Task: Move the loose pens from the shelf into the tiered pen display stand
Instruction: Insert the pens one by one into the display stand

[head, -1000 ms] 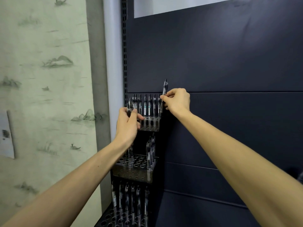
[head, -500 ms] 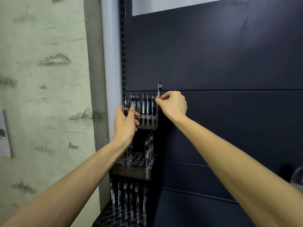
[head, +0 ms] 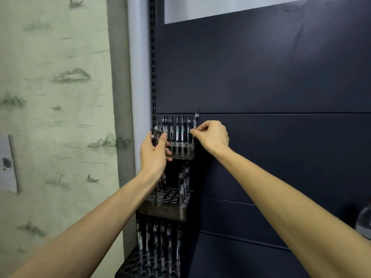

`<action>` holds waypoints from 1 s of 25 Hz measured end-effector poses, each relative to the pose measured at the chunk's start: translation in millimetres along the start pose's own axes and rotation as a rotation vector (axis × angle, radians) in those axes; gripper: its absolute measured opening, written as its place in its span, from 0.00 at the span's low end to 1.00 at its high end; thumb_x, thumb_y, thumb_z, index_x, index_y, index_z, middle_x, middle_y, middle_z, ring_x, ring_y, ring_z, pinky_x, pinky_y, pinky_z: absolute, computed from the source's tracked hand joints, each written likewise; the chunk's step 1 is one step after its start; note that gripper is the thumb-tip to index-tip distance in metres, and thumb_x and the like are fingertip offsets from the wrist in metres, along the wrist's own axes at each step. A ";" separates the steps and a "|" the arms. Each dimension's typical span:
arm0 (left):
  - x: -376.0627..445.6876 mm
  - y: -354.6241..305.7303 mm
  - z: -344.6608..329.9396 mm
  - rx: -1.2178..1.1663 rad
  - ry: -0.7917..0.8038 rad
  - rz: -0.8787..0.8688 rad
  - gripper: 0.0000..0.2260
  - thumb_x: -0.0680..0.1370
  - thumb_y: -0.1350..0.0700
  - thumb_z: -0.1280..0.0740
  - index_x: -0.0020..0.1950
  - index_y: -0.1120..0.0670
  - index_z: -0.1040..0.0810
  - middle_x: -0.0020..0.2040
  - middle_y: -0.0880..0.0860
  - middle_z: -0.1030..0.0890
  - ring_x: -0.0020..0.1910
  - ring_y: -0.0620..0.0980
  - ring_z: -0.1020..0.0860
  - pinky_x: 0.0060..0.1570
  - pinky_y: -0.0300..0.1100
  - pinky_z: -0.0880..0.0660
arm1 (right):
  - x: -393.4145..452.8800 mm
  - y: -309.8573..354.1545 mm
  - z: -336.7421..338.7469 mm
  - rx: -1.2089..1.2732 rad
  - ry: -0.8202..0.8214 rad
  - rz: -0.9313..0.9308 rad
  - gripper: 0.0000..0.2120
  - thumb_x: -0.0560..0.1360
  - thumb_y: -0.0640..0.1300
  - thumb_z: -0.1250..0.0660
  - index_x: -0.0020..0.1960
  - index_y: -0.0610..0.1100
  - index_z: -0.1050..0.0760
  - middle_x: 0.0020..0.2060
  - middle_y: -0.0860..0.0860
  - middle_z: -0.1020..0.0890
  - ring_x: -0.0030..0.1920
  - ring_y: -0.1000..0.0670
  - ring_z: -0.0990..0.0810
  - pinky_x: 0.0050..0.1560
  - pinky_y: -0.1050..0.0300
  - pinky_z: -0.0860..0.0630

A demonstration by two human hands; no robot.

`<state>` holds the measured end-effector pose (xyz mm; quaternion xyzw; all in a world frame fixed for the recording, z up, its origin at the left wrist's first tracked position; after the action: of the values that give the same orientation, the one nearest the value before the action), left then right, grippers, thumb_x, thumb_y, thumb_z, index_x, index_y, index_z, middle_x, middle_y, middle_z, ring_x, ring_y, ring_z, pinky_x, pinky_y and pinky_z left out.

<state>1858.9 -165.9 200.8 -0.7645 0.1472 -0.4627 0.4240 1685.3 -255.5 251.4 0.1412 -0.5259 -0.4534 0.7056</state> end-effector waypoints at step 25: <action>-1.0 -8.0 -14.8 -0.301 0.099 0.262 0.11 0.82 0.55 0.30 0.61 0.58 0.17 0.50 0.54 0.15 0.41 0.46 0.17 0.40 0.40 0.18 | -53.8 6.6 -11.8 0.339 -0.016 0.100 0.10 0.75 0.53 0.30 0.39 0.50 0.18 0.28 0.57 0.21 0.33 0.56 0.23 0.43 0.52 0.22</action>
<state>1844.7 -168.1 209.5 -0.7700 0.3333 -0.4133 0.3539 1696.8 -212.8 218.0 0.2283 -0.6069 -0.3237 0.6890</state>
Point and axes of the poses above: each hand's wrist, its own x-axis towards the middle knuckle, its own z-axis out of the back of the hand, y = z × x, the point moved 5 cm from there along x, towards the middle knuckle
